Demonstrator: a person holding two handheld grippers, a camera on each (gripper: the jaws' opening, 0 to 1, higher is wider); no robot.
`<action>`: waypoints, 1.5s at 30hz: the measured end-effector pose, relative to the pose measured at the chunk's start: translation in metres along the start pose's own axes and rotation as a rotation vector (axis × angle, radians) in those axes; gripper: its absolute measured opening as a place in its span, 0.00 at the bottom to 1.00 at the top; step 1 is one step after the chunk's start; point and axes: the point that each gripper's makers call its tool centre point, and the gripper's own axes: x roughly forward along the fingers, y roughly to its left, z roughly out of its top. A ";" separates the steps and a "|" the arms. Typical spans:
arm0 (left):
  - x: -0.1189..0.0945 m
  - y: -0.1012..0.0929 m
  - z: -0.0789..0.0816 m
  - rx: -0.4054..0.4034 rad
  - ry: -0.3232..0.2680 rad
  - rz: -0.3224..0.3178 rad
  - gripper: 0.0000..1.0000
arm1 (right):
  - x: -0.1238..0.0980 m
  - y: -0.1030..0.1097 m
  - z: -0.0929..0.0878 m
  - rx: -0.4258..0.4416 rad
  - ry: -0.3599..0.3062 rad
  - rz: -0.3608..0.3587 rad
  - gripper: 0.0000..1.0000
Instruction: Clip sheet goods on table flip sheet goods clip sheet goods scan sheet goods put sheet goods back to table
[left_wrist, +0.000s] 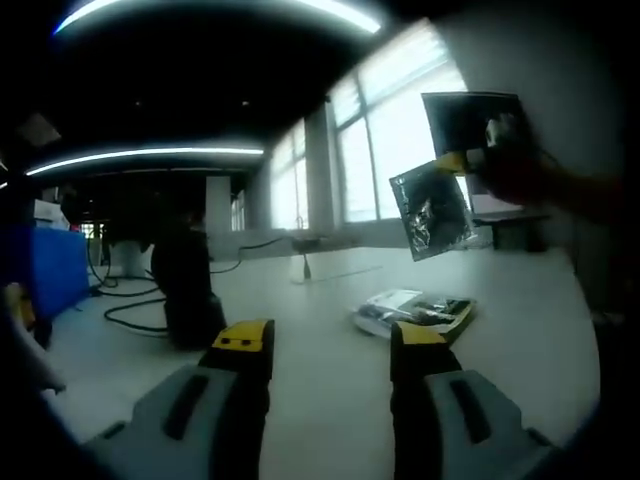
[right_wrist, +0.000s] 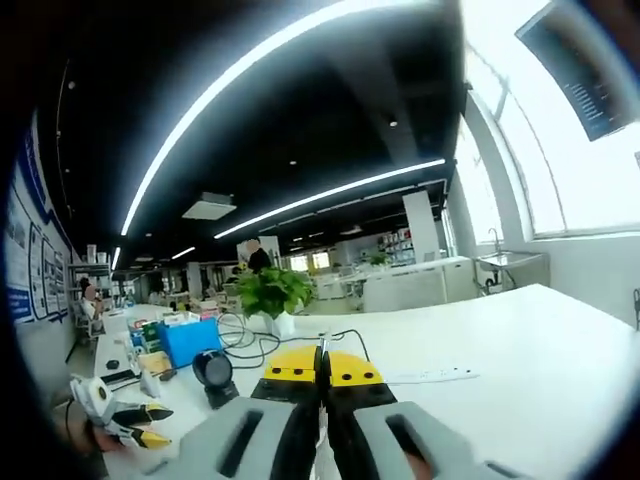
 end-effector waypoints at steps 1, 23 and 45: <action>0.000 0.000 0.000 0.001 -0.001 -0.001 0.39 | 0.002 0.002 0.001 0.004 -0.005 0.002 0.00; -0.001 0.002 0.001 -0.011 -0.005 0.003 0.40 | 0.050 0.051 0.007 0.021 -0.088 0.054 0.00; 0.000 0.001 -0.001 -0.006 0.001 0.002 0.40 | 0.106 0.068 -0.010 0.109 -0.079 0.011 0.00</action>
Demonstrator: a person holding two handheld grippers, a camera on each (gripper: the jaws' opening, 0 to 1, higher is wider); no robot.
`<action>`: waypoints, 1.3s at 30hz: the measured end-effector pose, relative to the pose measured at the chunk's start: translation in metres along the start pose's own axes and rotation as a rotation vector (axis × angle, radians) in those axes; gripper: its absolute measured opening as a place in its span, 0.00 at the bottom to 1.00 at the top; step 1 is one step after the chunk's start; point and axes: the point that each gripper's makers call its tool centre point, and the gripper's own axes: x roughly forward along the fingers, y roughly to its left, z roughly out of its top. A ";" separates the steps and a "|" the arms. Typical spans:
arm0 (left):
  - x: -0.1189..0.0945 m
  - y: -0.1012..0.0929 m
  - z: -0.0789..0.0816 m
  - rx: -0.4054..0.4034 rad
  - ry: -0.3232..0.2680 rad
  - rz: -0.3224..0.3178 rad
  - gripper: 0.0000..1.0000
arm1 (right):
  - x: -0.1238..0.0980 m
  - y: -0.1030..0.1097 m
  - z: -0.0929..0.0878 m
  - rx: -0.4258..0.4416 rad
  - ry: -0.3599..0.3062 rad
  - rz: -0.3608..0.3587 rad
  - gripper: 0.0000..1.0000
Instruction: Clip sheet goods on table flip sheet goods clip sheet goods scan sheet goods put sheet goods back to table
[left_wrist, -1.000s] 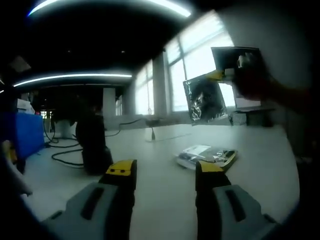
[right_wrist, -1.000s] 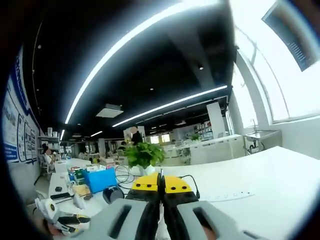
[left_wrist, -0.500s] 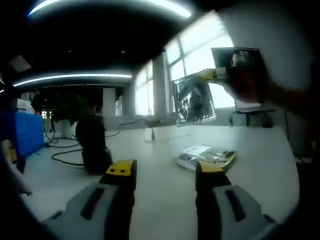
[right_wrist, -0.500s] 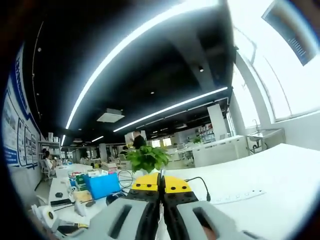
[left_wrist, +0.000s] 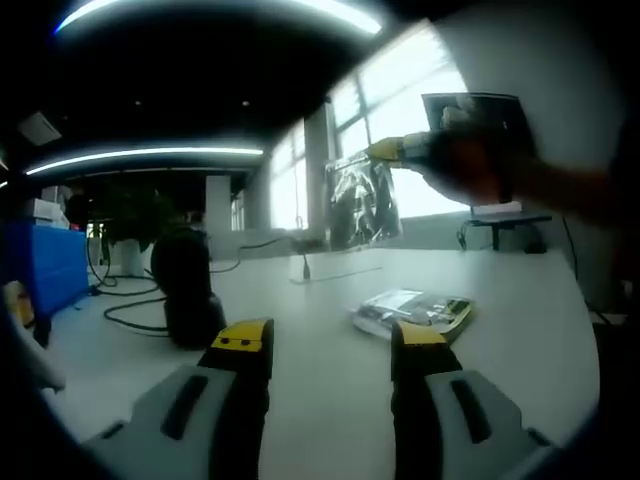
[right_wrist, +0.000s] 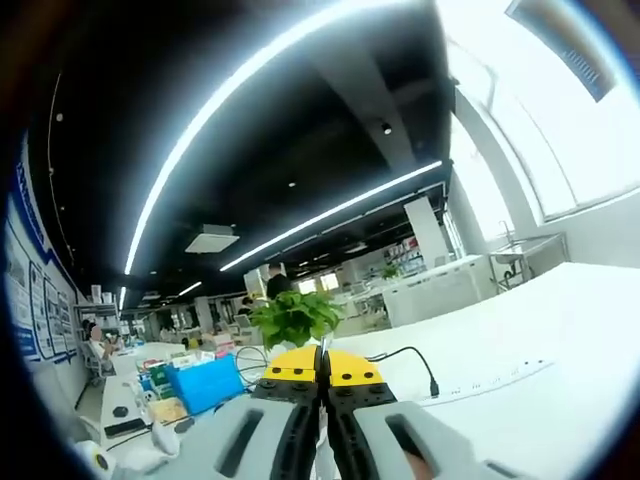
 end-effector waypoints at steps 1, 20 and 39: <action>0.000 0.000 0.000 -0.001 0.000 0.001 0.40 | 0.003 0.000 -0.001 -0.002 -0.002 -0.003 0.00; -0.001 0.003 0.001 -0.015 -0.006 0.011 0.40 | 0.047 0.014 -0.028 0.027 -0.041 -0.039 0.00; -0.001 0.004 0.001 -0.023 -0.010 0.010 0.40 | 0.075 0.029 -0.047 -0.058 -0.026 -0.025 0.00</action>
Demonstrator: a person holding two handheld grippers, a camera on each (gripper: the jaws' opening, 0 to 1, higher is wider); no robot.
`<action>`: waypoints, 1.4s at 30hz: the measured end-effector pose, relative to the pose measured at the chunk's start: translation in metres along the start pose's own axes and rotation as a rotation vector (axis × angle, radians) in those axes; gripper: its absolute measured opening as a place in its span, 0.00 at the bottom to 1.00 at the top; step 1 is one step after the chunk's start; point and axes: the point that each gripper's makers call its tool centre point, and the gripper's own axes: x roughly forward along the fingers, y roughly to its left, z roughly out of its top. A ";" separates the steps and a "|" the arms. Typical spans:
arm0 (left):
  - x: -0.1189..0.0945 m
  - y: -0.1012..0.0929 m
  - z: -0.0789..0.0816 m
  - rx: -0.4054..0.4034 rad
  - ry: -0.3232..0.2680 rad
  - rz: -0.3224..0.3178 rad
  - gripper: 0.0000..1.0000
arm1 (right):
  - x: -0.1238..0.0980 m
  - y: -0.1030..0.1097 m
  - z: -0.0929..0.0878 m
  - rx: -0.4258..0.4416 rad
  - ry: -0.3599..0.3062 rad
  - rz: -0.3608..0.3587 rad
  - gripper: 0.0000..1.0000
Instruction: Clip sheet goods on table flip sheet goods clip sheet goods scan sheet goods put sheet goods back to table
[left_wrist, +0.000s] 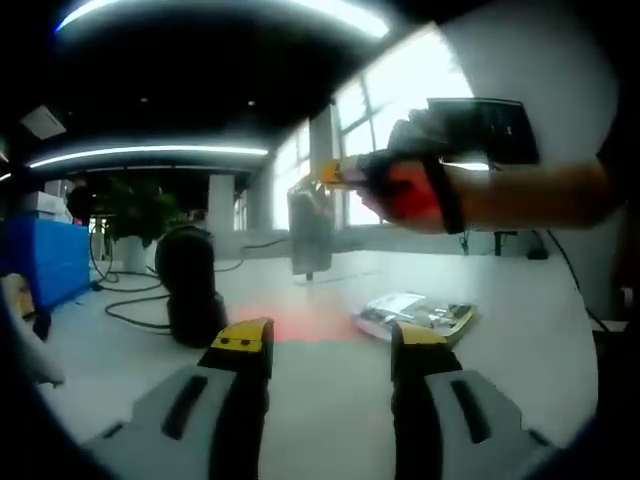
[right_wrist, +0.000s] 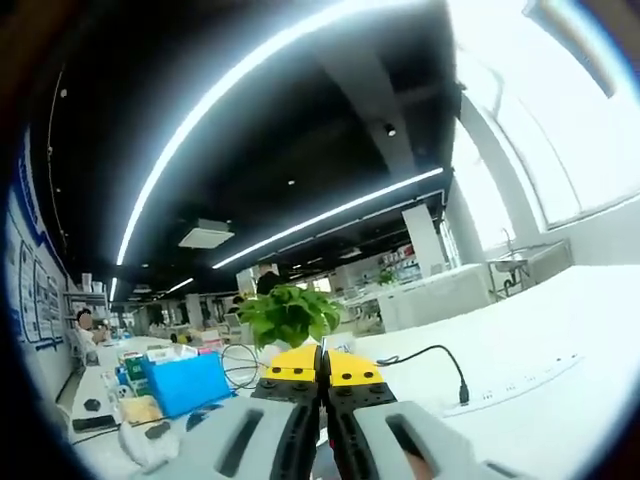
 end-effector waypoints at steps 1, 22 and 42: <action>0.000 0.000 0.000 0.000 0.000 0.000 0.40 | 0.002 0.000 0.000 -0.003 0.000 0.000 0.00; 0.000 -0.002 -0.001 0.009 0.003 -0.006 0.40 | 0.014 0.004 -0.009 -0.119 -0.028 0.011 0.00; 0.001 -0.003 -0.002 0.029 0.012 -0.006 0.40 | 0.002 -0.024 0.052 -0.119 -0.013 0.093 0.00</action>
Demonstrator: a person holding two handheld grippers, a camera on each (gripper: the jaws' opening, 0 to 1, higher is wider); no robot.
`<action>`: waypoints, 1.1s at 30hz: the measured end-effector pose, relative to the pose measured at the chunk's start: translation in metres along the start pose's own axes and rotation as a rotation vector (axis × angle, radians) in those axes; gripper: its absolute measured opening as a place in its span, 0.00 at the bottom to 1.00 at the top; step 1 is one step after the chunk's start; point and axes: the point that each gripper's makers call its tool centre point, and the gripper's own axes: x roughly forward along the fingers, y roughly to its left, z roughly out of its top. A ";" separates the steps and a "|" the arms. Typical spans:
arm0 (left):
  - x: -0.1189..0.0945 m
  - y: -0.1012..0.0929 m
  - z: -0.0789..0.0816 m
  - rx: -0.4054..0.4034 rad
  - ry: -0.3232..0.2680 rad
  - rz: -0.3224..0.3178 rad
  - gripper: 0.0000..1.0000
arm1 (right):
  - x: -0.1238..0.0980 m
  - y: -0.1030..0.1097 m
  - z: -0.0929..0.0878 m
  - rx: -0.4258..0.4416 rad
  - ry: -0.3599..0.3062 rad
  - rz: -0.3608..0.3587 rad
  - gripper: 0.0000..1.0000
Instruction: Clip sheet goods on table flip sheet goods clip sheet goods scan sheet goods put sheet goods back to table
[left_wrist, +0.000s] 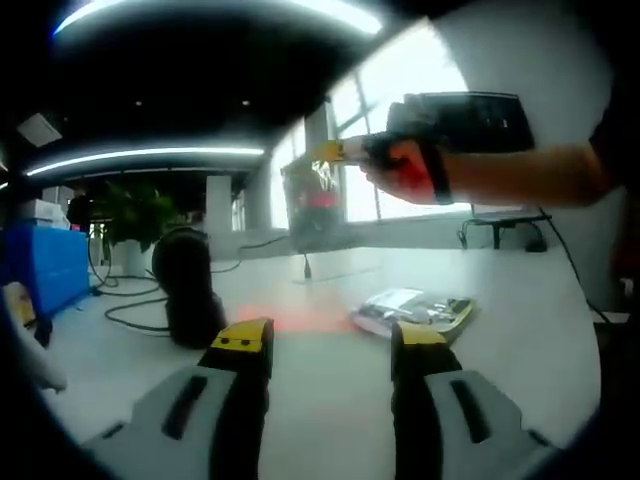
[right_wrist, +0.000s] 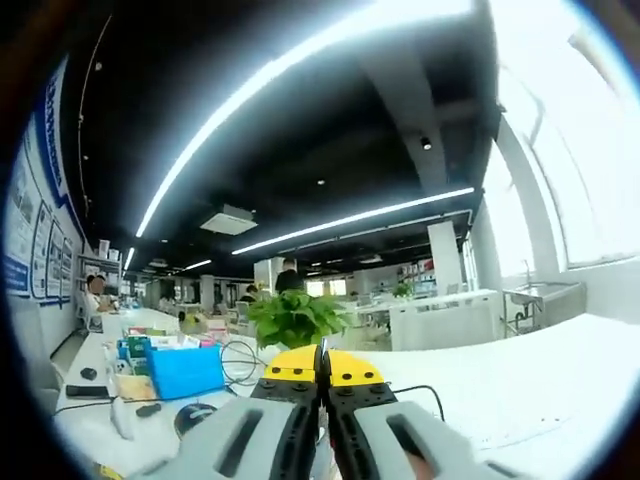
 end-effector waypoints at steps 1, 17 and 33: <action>0.000 0.000 0.000 0.000 0.001 0.001 0.40 | -0.001 -0.003 0.001 0.002 -0.001 -0.004 0.00; 0.000 -0.001 -0.001 0.005 0.005 0.001 0.40 | -0.019 -0.013 0.003 -0.045 0.053 0.079 0.00; 0.001 -0.002 -0.001 0.012 0.008 -0.002 0.40 | -0.032 -0.003 0.002 -0.086 0.095 0.236 0.00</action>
